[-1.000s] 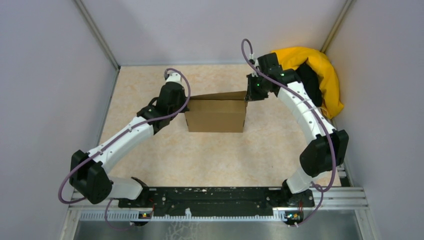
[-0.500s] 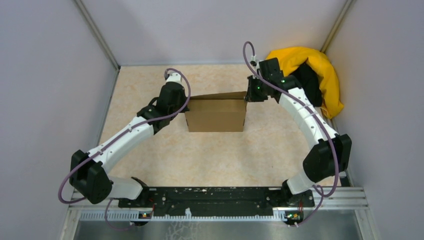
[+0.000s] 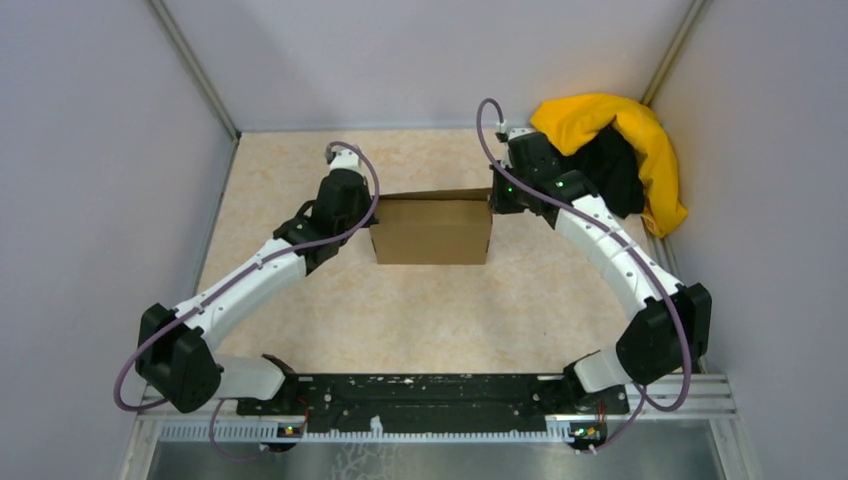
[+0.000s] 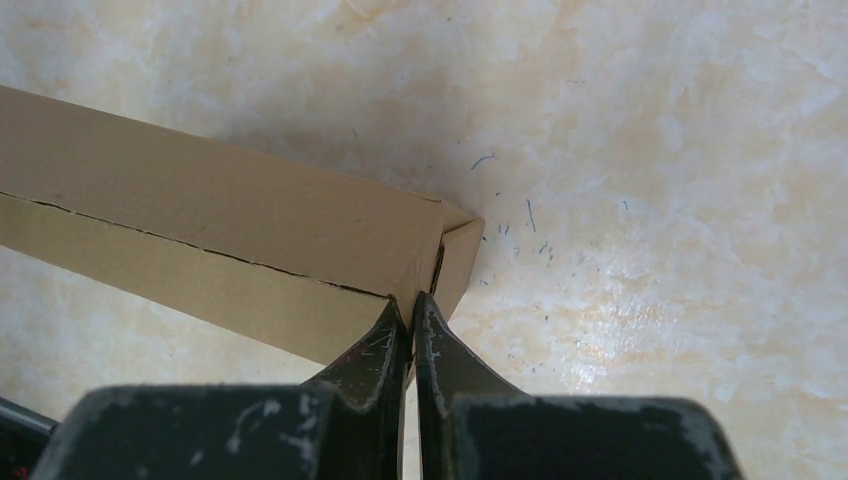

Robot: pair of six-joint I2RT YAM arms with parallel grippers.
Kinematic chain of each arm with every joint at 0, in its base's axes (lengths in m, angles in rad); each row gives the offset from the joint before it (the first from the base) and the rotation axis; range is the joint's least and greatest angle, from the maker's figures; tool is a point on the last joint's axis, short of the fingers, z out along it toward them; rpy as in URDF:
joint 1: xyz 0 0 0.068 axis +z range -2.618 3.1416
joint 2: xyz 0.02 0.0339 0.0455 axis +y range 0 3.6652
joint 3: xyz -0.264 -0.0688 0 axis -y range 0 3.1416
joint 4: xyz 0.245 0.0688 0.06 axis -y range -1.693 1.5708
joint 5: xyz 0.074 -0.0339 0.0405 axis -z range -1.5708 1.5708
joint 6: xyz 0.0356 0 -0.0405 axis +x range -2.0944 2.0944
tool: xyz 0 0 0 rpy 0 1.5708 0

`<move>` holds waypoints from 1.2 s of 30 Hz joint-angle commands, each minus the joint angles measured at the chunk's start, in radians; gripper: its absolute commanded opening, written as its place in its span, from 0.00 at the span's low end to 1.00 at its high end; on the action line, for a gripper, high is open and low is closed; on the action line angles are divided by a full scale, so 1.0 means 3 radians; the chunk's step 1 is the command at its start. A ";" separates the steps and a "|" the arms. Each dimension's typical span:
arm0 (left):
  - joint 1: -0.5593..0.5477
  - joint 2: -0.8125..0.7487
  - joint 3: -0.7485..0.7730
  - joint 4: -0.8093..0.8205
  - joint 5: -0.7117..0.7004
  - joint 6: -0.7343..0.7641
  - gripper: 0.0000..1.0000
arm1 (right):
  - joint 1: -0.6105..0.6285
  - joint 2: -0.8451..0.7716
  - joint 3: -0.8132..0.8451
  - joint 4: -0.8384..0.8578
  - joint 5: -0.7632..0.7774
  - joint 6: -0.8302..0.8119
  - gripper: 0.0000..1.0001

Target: Fold the paper box

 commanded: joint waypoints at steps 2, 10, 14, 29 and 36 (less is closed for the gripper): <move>-0.0089 -0.0021 -0.0231 -0.0120 0.0204 -0.0135 0.13 | 0.0211 -0.0133 -0.0222 0.0152 -0.0120 0.0059 0.00; -0.0100 0.0004 -0.0310 -0.0040 0.0108 -0.0161 0.13 | 0.0204 -0.0317 -0.0263 0.0120 -0.0205 -0.0101 0.11; -0.0106 0.0026 -0.0339 0.0019 0.0064 -0.0173 0.13 | 0.0156 -0.0345 -0.0252 0.0105 -0.0342 -0.0136 0.22; -0.0160 0.0126 -0.0396 0.0193 -0.0096 -0.0163 0.13 | -0.0238 -0.0666 -0.0382 0.0089 -0.0749 -0.0180 0.42; -0.0179 0.0045 -0.0502 0.0337 -0.0128 -0.0121 0.14 | -0.0248 -0.0750 -0.0178 0.0136 -0.0771 -0.0106 0.43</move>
